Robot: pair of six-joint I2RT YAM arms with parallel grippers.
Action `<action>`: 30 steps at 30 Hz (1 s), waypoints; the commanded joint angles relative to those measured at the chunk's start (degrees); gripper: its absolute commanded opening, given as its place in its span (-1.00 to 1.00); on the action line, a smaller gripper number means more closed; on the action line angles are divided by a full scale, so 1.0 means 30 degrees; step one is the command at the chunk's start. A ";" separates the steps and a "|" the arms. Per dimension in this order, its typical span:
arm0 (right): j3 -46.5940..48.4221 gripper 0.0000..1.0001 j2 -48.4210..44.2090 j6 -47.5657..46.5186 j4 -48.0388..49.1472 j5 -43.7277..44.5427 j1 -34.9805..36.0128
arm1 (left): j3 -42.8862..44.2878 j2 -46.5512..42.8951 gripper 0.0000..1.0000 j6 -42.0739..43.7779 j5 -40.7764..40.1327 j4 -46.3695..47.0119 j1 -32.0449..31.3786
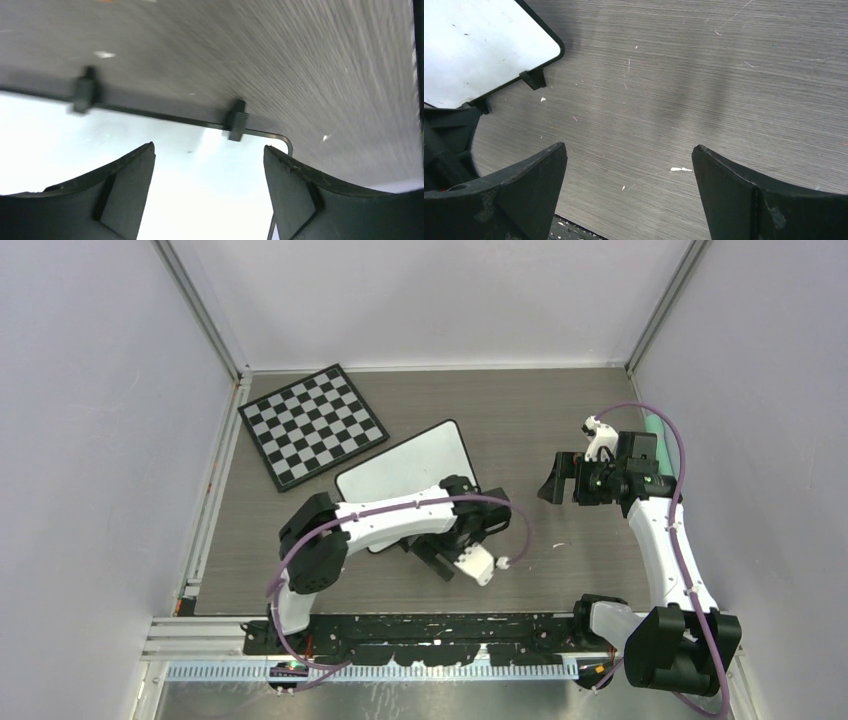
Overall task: Write a sentence on the whiteboard
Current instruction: Move the whiteboard to the center of the board, then open the whiteboard marker at the center of the board.
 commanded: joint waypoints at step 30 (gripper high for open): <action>0.1290 0.99 -0.0353 0.0731 -0.0024 -0.1475 -0.0106 | -1.0048 -1.1315 0.52 -0.6331 1.0310 0.5268 2.5822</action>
